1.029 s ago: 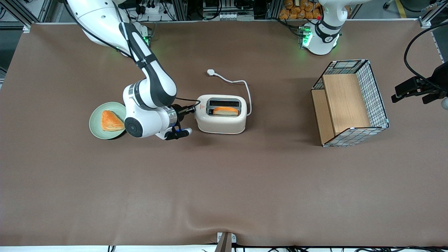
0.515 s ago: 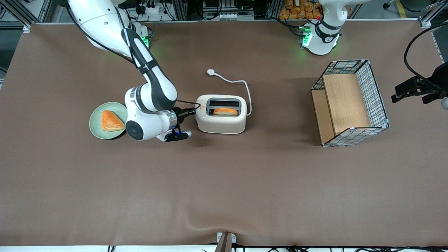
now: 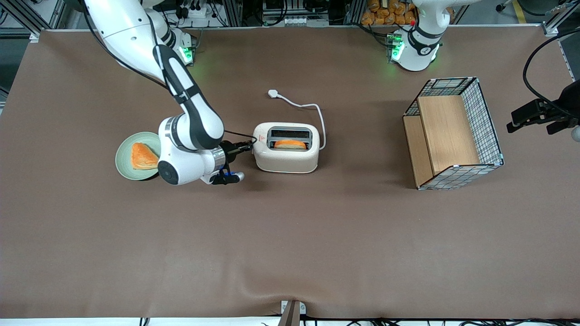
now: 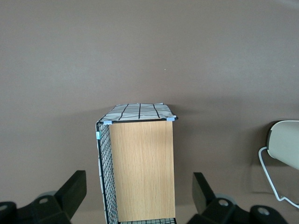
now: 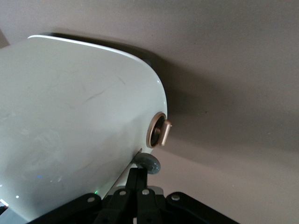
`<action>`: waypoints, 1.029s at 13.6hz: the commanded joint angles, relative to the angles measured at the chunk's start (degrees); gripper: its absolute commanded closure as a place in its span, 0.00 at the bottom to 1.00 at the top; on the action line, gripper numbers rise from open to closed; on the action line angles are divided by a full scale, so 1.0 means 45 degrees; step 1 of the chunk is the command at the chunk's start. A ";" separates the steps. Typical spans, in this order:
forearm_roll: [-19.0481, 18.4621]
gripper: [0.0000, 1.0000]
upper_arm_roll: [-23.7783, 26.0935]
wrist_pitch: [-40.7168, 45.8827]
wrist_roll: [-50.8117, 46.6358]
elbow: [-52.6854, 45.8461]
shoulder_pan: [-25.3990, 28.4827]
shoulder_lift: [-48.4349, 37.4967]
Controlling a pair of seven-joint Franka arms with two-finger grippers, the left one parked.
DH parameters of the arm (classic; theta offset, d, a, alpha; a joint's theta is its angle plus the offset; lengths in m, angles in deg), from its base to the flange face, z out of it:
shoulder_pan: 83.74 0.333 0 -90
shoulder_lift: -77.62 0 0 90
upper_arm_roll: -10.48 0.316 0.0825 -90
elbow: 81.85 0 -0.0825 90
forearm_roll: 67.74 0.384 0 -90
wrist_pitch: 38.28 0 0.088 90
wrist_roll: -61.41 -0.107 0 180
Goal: Press toaster button with right arm
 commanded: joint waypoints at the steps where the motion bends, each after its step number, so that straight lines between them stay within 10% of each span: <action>1: 0.0313 1.00 0.0056 -0.0822 0.0548 0.0294 -0.0156 0.0440; 12: 0.0274 1.00 -0.0236 0.1011 -0.0349 -0.0565 -0.0372 -0.0632; 13: 0.0255 0.90 -0.0450 0.1188 -0.0351 -0.0585 -0.0391 -0.0885; 14: 0.0080 0.53 -0.0645 0.1228 -0.0351 -0.0585 -0.0372 -0.1100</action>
